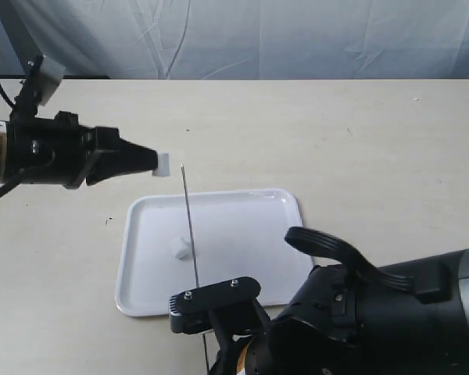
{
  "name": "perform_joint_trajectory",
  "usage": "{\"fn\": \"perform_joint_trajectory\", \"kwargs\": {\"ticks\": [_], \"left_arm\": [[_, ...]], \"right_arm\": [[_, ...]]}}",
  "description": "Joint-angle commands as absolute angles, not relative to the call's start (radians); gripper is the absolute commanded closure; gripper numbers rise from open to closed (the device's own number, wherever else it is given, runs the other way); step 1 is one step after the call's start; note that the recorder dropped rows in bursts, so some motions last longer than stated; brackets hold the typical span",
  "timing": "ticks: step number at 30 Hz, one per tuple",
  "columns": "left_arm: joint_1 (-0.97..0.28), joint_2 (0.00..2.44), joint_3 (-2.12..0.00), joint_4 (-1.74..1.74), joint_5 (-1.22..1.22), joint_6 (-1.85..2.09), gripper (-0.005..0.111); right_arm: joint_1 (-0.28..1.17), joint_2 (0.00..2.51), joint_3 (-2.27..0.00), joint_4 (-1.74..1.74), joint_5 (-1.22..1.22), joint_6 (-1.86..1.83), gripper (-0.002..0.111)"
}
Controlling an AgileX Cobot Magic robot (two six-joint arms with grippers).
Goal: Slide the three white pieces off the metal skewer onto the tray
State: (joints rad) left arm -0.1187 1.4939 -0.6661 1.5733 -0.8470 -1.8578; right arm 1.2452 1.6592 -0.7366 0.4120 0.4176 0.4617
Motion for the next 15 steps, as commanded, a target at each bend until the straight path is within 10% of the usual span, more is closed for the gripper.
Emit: {"fn": "perform_joint_trajectory", "kwargs": {"ticks": [1,15], "left_arm": [[-0.122,1.544,-0.667,1.744,-0.76,-1.976,0.107],[-0.122,1.809,-0.666,1.69,-0.757,-1.897,0.107]], "right_arm": [[1.247,1.658,-0.733,0.413,0.41,0.447,0.109],[1.247,1.618,-0.733,0.419,0.412,0.447,0.109]]}}
